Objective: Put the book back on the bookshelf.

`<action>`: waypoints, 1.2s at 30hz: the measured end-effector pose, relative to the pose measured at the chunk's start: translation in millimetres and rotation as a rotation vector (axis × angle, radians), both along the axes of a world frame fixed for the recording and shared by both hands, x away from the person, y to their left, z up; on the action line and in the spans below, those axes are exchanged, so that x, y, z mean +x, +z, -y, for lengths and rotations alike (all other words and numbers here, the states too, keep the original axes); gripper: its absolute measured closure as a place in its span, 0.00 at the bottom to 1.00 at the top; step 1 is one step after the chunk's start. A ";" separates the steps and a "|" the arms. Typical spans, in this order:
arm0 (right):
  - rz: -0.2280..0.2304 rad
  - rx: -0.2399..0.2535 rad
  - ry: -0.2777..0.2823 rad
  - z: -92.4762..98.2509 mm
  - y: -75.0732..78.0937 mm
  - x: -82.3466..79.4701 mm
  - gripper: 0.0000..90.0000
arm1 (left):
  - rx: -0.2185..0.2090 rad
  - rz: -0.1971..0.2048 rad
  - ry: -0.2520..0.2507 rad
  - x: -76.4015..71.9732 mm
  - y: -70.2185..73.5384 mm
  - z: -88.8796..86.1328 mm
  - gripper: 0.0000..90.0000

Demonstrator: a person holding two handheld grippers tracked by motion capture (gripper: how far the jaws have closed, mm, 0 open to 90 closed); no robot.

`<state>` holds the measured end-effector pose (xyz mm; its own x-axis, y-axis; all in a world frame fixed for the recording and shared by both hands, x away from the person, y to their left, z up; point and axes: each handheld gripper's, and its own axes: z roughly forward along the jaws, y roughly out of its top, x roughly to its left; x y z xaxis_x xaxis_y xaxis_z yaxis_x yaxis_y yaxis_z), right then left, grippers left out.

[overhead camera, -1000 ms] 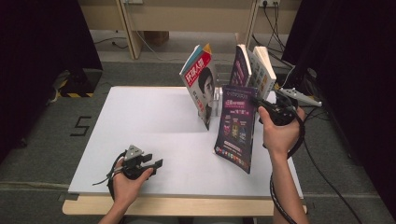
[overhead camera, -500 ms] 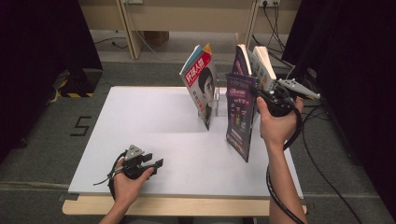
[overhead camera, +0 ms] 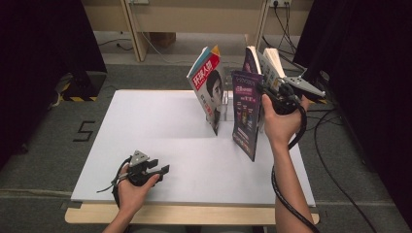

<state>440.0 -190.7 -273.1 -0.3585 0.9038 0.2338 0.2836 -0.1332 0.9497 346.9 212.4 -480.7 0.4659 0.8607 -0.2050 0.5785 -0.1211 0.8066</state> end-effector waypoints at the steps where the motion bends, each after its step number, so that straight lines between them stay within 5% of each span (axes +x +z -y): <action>1: 0.000 -0.001 -0.005 -1.0 0.0 0.9 0.94 | 0.000 0.000 0.000 0.1 -0.1 0.0 0.48; 36: 0.040 -0.030 -0.066 -19.9 8.7 44.0 0.94 | -0.007 0.005 0.010 1.4 0.6 -2.0 0.48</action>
